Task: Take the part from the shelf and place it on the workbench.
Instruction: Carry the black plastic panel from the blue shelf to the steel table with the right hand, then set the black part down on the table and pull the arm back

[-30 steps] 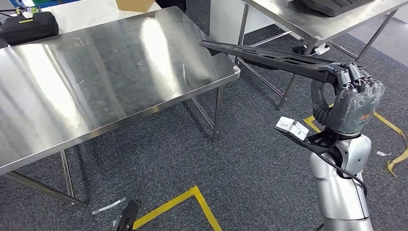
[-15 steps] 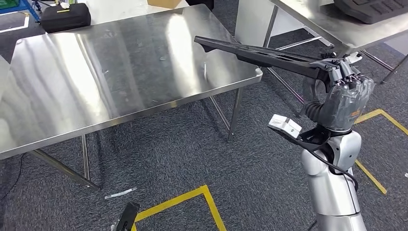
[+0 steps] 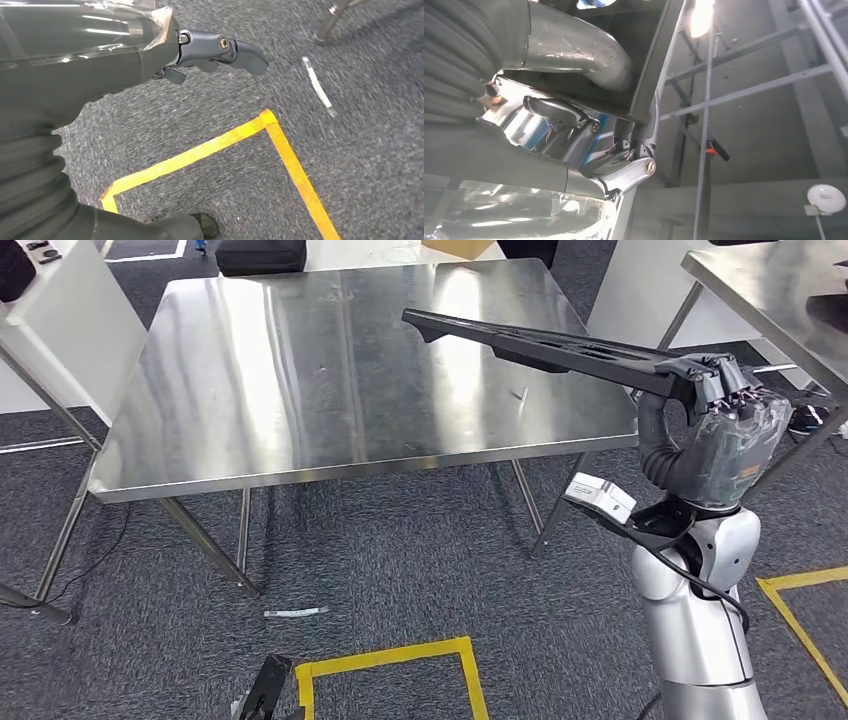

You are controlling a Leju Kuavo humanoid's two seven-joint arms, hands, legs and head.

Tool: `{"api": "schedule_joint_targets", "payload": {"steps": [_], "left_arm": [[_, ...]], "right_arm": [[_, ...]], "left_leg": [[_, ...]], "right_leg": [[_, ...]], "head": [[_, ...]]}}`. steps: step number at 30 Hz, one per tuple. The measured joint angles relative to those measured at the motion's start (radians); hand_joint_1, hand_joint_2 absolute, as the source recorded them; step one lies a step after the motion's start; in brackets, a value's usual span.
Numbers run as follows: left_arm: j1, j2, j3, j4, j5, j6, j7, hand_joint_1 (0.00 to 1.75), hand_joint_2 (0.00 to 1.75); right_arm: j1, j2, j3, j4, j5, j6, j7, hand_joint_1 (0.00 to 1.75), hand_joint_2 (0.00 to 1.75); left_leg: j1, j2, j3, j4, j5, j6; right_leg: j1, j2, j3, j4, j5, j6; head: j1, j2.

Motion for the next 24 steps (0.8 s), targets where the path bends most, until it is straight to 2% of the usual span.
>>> {"api": "schedule_joint_targets", "payload": {"steps": [1, 3, 4, 6, 7, 8, 9, 10, 11, 12, 14, 16, 19, 24], "left_arm": [[0.0, 0.0, 0.0, 0.0, 0.0, -0.001, 0.001, 0.0, 1.75], [0.0, 0.003, 0.002, 0.0, 0.0, -0.001, 0.002, 0.0, 1.75], [0.001, 0.004, 0.003, 0.0, 0.001, -0.001, 0.002, 0.0, 1.75], [-0.001, 0.007, 0.005, 0.001, 0.001, -0.001, 0.003, 0.0, 1.75], [-0.002, 0.006, 0.006, 0.001, 0.001, -0.001, 0.003, 0.0, 1.75], [-0.002, 0.006, 0.007, 0.001, 0.001, -0.001, 0.003, 0.0, 1.75], [-0.003, 0.006, 0.008, 0.001, 0.001, -0.001, 0.003, 0.0, 1.75], [-0.002, 0.006, 0.008, 0.001, 0.002, -0.002, 0.003, 0.0, 1.75], [-0.002, 0.006, 0.009, 0.001, 0.003, -0.002, 0.003, 0.0, 1.75], [-0.002, 0.006, 0.01, 0.001, 0.004, -0.002, 0.003, 0.0, 1.75], [-0.003, 0.007, 0.011, 0.001, 0.006, -0.002, 0.003, 0.0, 1.75], [-0.003, 0.008, 0.012, 0.001, 0.007, -0.002, 0.002, 0.0, 1.75], [-0.002, 0.008, 0.012, 0.001, 0.008, -0.002, 0.003, 0.0, 1.75], [-0.003, 0.008, 0.012, 0.002, 0.008, -0.002, 0.003, 0.0, 1.75]], "right_arm": [[-0.006, 0.0, 0.0, 0.003, -0.001, 0.0, -0.003, 1.75, 1.75], [-0.018, 0.004, 0.001, 0.01, 0.001, 0.0, -0.006, 1.75, 1.75], [-0.023, 0.008, 0.002, 0.013, 0.003, 0.0, -0.007, 1.75, 1.75], [-0.032, 0.012, 0.002, 0.018, 0.004, 0.0, -0.008, 1.75, 1.75], [-0.034, 0.013, 0.002, 0.02, 0.004, 0.0, -0.008, 1.75, 1.75], [-0.034, 0.013, 0.002, 0.022, 0.003, 0.0, -0.009, 1.75, 1.75], [-0.034, 0.013, 0.002, 0.025, 0.002, 0.0, -0.011, 1.75, 1.75], [-0.034, 0.014, 0.002, 0.027, -0.001, 0.0, -0.015, 1.75, 1.75], [-0.034, 0.015, 0.002, 0.029, -0.004, 0.0, -0.02, 1.75, 1.75], [-0.035, 0.015, 0.002, 0.03, -0.007, 0.0, -0.026, 1.75, 1.75], [-0.037, 0.017, 0.002, 0.032, -0.009, 0.0, -0.037, 1.75, 1.75], [-0.042, 0.019, 0.002, 0.034, -0.011, 0.0, -0.044, 1.75, 1.75], [-0.044, 0.021, 0.0, 0.037, -0.013, 0.0, -0.048, 1.75, 1.75], [-0.045, 0.028, -0.001, 0.04, -0.014, 0.0, -0.063, 1.75, 1.75]], "left_leg": [[-0.001, -0.009, -0.004, -0.001, 0.003, -0.006], [0.0, -0.024, -0.009, -0.005, 0.008, -0.018], [-0.001, -0.014, -0.014, -0.002, 0.005, -0.023], [-0.002, 0.039, -0.041, 0.052, -0.029, -0.033], [-0.001, 0.074, -0.068, 0.109, -0.06, -0.038], [0.002, 0.096, -0.099, 0.176, -0.091, -0.042], [0.005, 0.107, -0.126, 0.235, -0.112, -0.045], [0.008, 0.112, -0.141, 0.268, -0.119, -0.048], [0.011, 0.114, -0.137, 0.263, -0.109, -0.05], [0.013, 0.116, -0.113, 0.221, -0.084, -0.05], [0.015, 0.125, -0.037, 0.09, -0.037, -0.047], [0.013, 0.129, 0.008, 0.012, -0.022, -0.039], [0.006, 0.125, 0.011, 0.003, -0.02, -0.033], [-0.002, 0.119, 0.011, 0.004, -0.021, -0.023]], "right_leg": [[0.001, 0.008, 0.01, -0.023, 0.007, -0.005], [0.001, -0.004, 0.012, -0.029, 0.012, -0.02], [0.0, -0.012, 0.014, -0.03, 0.015, -0.026], [-0.006, -0.03, 0.018, -0.035, 0.018, -0.045], [-0.003, -0.037, 0.019, -0.035, 0.017, -0.051], [-0.001, -0.045, 0.019, -0.035, 0.017, -0.057], [0.001, -0.052, 0.019, -0.035, 0.016, -0.059], [0.002, -0.059, 0.019, -0.034, 0.016, -0.059], [0.002, -0.064, 0.019, -0.034, 0.016, -0.059], [0.002, -0.068, 0.02, -0.034, 0.016, -0.058], [0.006, -0.074, 0.019, -0.033, 0.014, -0.055], [0.013, -0.076, 0.016, -0.031, 0.011, -0.048], [0.019, -0.081, 0.015, -0.031, 0.01, -0.046], [0.015, -0.086, 0.02, -0.04, 0.014, -0.04]], "head": [[-0.001, 0.0], [-0.001, 0.0], [-0.001, 0.0], [-0.009, 0.0], [-0.012, 0.0], [-0.016, 0.0], [-0.016, 0.0], [-0.016, 0.0], [-0.017, 0.0], [-0.017, 0.0], [-0.017, 0.0], [-0.015, 0.0], [-0.012, 0.0], [-0.011, 0.0]]}}
